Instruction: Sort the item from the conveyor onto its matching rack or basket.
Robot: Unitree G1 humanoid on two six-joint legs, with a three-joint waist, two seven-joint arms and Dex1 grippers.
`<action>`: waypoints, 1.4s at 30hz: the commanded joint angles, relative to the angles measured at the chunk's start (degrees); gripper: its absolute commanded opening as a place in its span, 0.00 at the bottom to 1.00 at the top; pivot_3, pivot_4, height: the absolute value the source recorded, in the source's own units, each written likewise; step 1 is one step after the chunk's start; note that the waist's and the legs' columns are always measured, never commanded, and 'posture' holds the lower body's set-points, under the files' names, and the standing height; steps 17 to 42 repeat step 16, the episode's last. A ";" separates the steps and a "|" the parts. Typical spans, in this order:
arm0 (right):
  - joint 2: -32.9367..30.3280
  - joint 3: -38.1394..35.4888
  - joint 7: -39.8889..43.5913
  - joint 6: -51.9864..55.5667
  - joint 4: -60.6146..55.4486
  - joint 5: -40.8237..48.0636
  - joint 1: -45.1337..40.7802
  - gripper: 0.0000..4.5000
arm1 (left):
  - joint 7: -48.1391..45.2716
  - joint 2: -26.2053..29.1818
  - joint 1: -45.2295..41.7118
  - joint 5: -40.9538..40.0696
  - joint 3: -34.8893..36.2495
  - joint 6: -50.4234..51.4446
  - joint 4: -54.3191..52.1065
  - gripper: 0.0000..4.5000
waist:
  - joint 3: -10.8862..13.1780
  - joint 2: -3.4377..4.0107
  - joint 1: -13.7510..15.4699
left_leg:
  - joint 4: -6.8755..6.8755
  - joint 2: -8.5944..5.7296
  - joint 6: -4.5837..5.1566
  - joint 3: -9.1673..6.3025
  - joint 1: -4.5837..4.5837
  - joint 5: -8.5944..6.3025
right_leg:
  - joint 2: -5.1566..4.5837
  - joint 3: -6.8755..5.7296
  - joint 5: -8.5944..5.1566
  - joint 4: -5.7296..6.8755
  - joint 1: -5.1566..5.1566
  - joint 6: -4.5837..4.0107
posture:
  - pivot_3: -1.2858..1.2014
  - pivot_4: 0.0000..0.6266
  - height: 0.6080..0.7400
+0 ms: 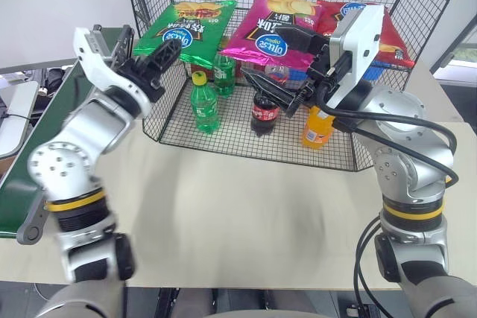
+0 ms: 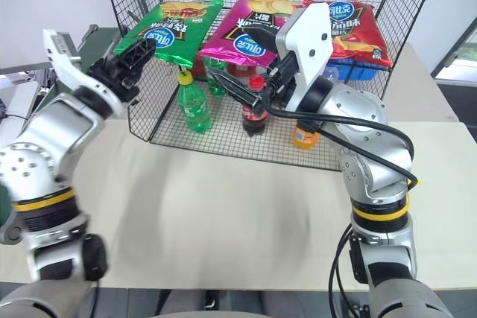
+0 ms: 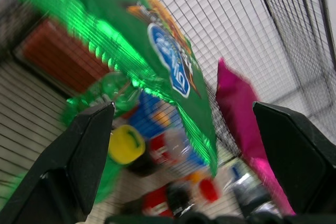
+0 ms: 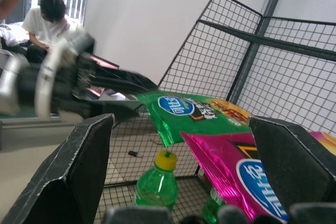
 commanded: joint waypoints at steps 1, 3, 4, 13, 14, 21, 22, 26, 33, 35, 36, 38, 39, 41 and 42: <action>-1.20 -2.45 0.95 -1.74 -0.64 0.29 -0.23 1.00 | -14.61 10.66 2.99 3.62 -1.68 4.28 -5.25 1.00 | 0.01 0.01 0.03 | -0.01 -0.01 0.00 0.01 0.01 0.00 | -0.02 0.00 0.00 -0.01 0.00 0.00 | 0.52 0.24 1.00; -2.17 -3.17 1.47 -1.82 -0.47 0.35 0.32 1.00 | -21.92 17.35 5.57 7.88 -1.91 4.37 -6.94 1.00 | 0.02 0.02 0.00 | -0.02 -0.02 0.04 0.02 0.02 -0.03 | -0.02 -0.01 0.00 -0.05 0.00 0.00 | 0.52 0.24 1.00; -2.62 -3.62 1.67 -1.83 -0.48 0.43 0.64 1.00 | -24.95 19.89 6.66 10.42 -1.43 3.05 -7.39 1.00 | 0.02 0.03 -0.01 | -0.02 -0.02 0.06 0.03 0.02 -0.04 | -0.01 -0.01 0.00 -0.06 -0.01 0.00 | 0.52 0.24 1.00; -5.46 -7.25 1.29 -1.38 -1.86 0.44 4.12 1.00 | -39.93 26.79 13.35 24.55 7.40 -8.22 -4.60 1.00 | 0.04 0.04 0.04 | -0.10 0.06 0.27 0.18 0.03 -0.16 | -0.15 0.06 -0.01 -0.15 -0.02 0.00 | 0.52 0.24 1.00; -5.59 -7.41 1.18 -1.37 -2.09 0.43 4.53 1.00 | -40.39 26.45 14.05 24.86 7.96 -8.36 -4.75 1.00 | 0.04 0.04 0.00 | -0.09 0.07 0.27 0.19 0.01 -0.16 | -0.17 0.07 -0.01 -0.16 -0.03 0.00 | 0.52 0.24 1.00; -5.65 -7.74 0.74 -1.22 -2.41 0.50 4.96 1.00 | -41.10 25.70 15.18 25.62 8.63 -8.92 -5.18 1.00 | 0.04 0.04 -0.05 | -0.09 0.14 0.28 0.21 0.02 -0.17 | -0.19 0.11 -0.01 -0.17 -0.04 0.00 | 0.52 0.24 1.00; -5.65 -7.74 0.74 -1.22 -2.41 0.50 4.96 1.00 | -41.10 25.70 15.18 25.62 8.63 -8.92 -5.18 1.00 | 0.04 0.04 -0.05 | -0.09 0.14 0.28 0.21 0.02 -0.17 | -0.19 0.11 -0.01 -0.17 -0.04 0.00 | 0.52 0.24 1.00; -5.65 -7.74 0.74 -1.22 -2.41 0.50 4.96 1.00 | -41.10 25.70 15.18 25.62 8.63 -8.92 -5.18 1.00 | 0.04 0.04 -0.05 | -0.09 0.14 0.28 0.21 0.02 -0.17 | -0.19 0.11 -0.01 -0.17 -0.04 0.00 | 0.52 0.24 1.00; -5.65 -7.74 0.74 -1.22 -2.41 0.50 4.96 1.00 | -41.10 25.70 15.18 25.62 8.63 -8.92 -5.18 1.00 | 0.04 0.04 -0.05 | -0.09 0.14 0.28 0.21 0.02 -0.17 | -0.19 0.11 -0.01 -0.17 -0.04 0.00 | 0.52 0.24 1.00; -5.65 -7.74 0.74 -1.22 -2.41 0.50 4.96 1.00 | -41.10 25.70 15.18 25.62 8.63 -8.92 -5.18 1.00 | 0.04 0.04 -0.05 | -0.09 0.14 0.28 0.21 0.02 -0.17 | -0.19 0.11 -0.01 -0.17 -0.04 0.00 | 0.52 0.24 1.00; -5.65 -7.74 0.74 -1.22 -2.41 0.50 4.96 1.00 | -41.10 25.70 15.18 25.62 8.63 -8.92 -5.18 1.00 | 0.04 0.04 -0.05 | -0.09 0.14 0.28 0.21 0.02 -0.17 | -0.19 0.11 -0.01 -0.17 -0.04 0.00 | 0.52 0.24 1.00; -5.65 -7.74 0.74 -1.22 -2.41 0.50 4.96 1.00 | -41.10 25.70 15.18 25.62 8.63 -8.92 -5.18 1.00 | 0.04 0.04 -0.05 | -0.09 0.14 0.28 0.21 0.02 -0.17 | -0.19 0.11 -0.01 -0.17 -0.04 0.00 | 0.52 0.24 1.00; -5.65 -7.74 0.74 -1.22 -2.41 0.50 4.96 1.00 | -41.10 25.70 15.18 25.62 8.63 -8.92 -5.18 1.00 | 0.04 0.04 -0.05 | -0.09 0.14 0.28 0.21 0.02 -0.17 | -0.19 0.11 -0.01 -0.17 -0.04 0.00 | 0.52 0.24 1.00; -5.65 -7.74 0.74 -1.22 -2.41 0.50 4.96 1.00 | -41.10 25.70 15.18 25.62 8.63 -8.92 -5.18 1.00 | 0.04 0.04 -0.05 | -0.09 0.14 0.28 0.21 0.02 -0.17 | -0.19 0.11 -0.01 -0.17 -0.04 0.00 | 0.52 0.24 1.00; -5.65 -7.74 0.74 -1.22 -2.41 0.50 4.96 1.00 | -41.10 25.70 15.18 25.62 8.63 -8.92 -5.18 1.00 | 0.04 0.04 -0.05 | -0.09 0.14 0.28 0.21 0.02 -0.17 | -0.19 0.11 -0.01 -0.17 -0.04 0.00 | 0.52 0.24 1.00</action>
